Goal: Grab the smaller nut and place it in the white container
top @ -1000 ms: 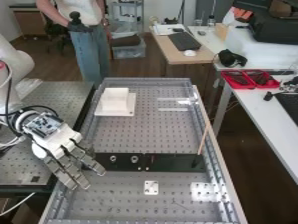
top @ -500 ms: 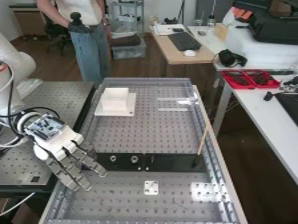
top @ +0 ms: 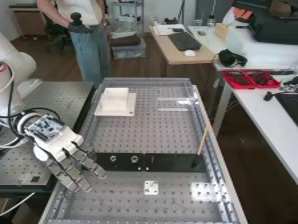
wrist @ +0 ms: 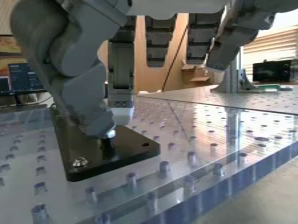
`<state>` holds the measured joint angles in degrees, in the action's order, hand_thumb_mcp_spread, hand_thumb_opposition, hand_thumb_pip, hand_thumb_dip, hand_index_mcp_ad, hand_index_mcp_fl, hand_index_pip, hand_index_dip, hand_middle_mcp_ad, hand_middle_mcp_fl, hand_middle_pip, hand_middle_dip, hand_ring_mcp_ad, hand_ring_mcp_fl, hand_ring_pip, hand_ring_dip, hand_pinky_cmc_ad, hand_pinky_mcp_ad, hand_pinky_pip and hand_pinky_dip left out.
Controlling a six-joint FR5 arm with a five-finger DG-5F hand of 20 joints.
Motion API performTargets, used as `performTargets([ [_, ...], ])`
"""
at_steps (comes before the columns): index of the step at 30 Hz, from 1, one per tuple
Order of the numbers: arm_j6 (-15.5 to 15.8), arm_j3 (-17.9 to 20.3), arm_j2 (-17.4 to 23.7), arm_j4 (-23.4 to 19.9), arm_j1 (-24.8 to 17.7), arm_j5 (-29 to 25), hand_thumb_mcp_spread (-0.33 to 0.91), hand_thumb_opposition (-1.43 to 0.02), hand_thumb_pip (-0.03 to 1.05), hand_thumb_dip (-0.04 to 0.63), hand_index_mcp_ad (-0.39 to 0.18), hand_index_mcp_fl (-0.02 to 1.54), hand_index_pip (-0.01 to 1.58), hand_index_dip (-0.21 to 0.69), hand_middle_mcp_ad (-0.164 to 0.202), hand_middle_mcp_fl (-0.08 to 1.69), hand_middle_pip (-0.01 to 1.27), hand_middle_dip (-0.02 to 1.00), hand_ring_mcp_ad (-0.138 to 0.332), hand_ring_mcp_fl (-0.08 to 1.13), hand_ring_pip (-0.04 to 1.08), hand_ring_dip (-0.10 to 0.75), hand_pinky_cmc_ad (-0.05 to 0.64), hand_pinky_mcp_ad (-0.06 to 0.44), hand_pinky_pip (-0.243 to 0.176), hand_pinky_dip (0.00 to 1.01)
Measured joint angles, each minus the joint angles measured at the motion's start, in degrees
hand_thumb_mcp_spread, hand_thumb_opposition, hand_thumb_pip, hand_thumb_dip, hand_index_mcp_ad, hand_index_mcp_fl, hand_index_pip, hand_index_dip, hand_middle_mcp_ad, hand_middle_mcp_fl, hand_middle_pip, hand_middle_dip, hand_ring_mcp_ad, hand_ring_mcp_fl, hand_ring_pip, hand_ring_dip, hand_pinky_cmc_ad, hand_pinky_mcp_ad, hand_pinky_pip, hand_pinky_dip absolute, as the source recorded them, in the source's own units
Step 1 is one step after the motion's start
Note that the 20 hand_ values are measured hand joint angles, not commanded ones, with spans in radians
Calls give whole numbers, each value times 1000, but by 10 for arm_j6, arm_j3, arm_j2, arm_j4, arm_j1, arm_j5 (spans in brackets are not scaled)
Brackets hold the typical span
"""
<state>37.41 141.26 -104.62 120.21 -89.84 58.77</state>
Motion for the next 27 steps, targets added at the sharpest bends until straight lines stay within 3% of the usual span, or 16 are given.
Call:
performTargets([
  [27,4,-4,-10,2,6,17,354,-857,805,211,-152,248,1553,-52,12,42,126,175,159,16,98,58,246,122,-75,442],
])
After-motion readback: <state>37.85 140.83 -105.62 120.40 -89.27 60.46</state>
